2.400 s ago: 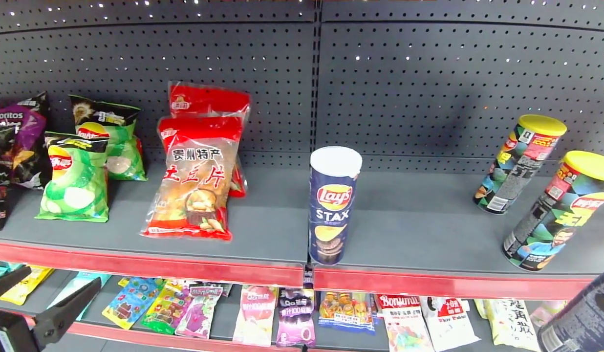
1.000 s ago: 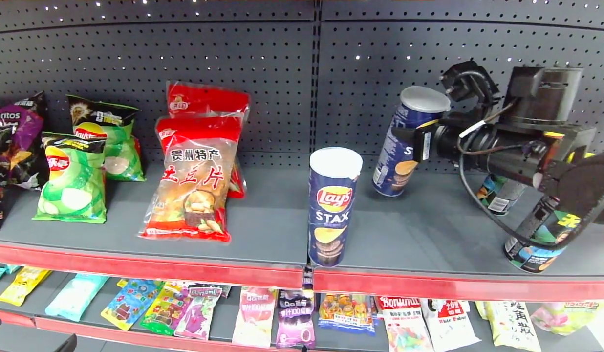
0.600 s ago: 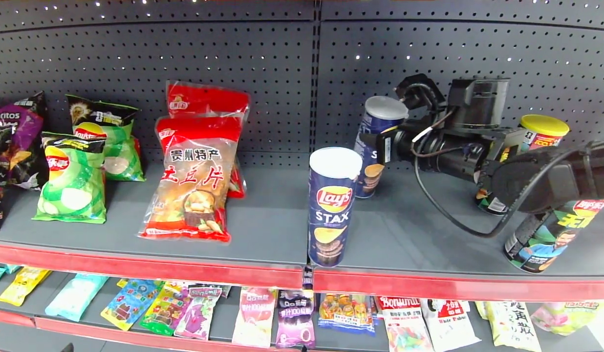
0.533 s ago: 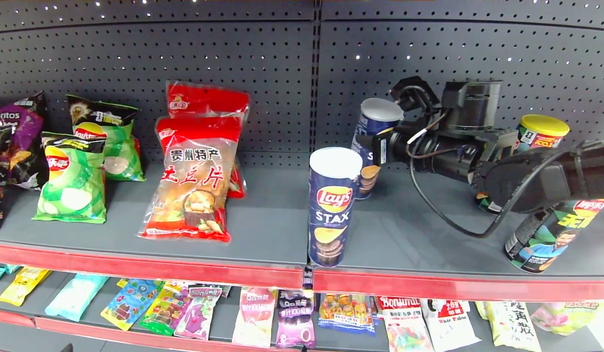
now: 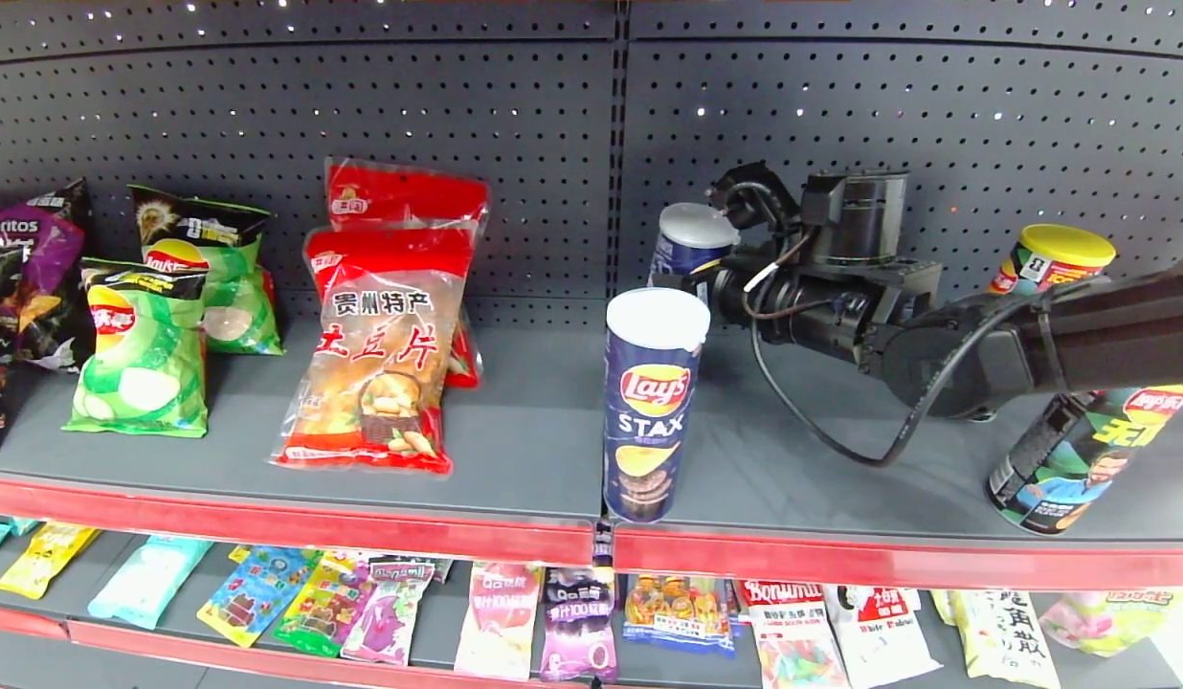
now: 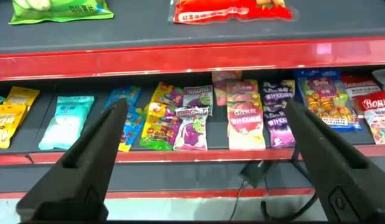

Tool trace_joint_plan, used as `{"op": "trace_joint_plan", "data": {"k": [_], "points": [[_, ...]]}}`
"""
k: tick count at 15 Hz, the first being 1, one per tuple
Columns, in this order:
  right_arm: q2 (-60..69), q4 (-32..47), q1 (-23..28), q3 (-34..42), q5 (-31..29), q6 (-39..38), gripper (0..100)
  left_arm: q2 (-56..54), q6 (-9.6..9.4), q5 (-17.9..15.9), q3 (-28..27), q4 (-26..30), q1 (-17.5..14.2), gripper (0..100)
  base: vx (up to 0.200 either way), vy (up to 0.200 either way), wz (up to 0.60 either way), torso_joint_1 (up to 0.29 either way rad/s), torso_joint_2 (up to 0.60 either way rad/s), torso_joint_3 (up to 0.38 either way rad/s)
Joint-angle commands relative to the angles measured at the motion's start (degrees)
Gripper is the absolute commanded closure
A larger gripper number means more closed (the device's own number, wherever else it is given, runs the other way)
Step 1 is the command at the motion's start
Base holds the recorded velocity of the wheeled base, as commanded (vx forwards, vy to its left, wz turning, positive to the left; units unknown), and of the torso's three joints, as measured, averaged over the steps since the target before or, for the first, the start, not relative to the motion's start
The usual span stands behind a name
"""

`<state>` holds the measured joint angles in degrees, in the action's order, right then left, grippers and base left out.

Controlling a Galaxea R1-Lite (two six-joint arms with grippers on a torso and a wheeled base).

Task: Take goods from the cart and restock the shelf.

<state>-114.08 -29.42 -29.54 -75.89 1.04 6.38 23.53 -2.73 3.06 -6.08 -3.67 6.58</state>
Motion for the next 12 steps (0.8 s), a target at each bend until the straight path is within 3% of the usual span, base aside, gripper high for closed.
{"op": "trace_joint_plan", "data": {"k": [1, 12], "points": [[-0.44, -0.03, -0.52, -0.75, 0.02, 0.04, 100, -0.15, 0.01, 0.02, 0.11, -0.02, -0.08, 0, 0.0, 0.0, 0.0, 0.0, 0.0, 0.0], [-1.58, 0.06, -2.81, -0.75, -1.12, -1.19, 100, -1.82, 0.01, 0.02, 0.19, -0.02, 0.01, 0, 0.0, 0.0, 0.0, 0.0, 0.0, 0.0]]}}
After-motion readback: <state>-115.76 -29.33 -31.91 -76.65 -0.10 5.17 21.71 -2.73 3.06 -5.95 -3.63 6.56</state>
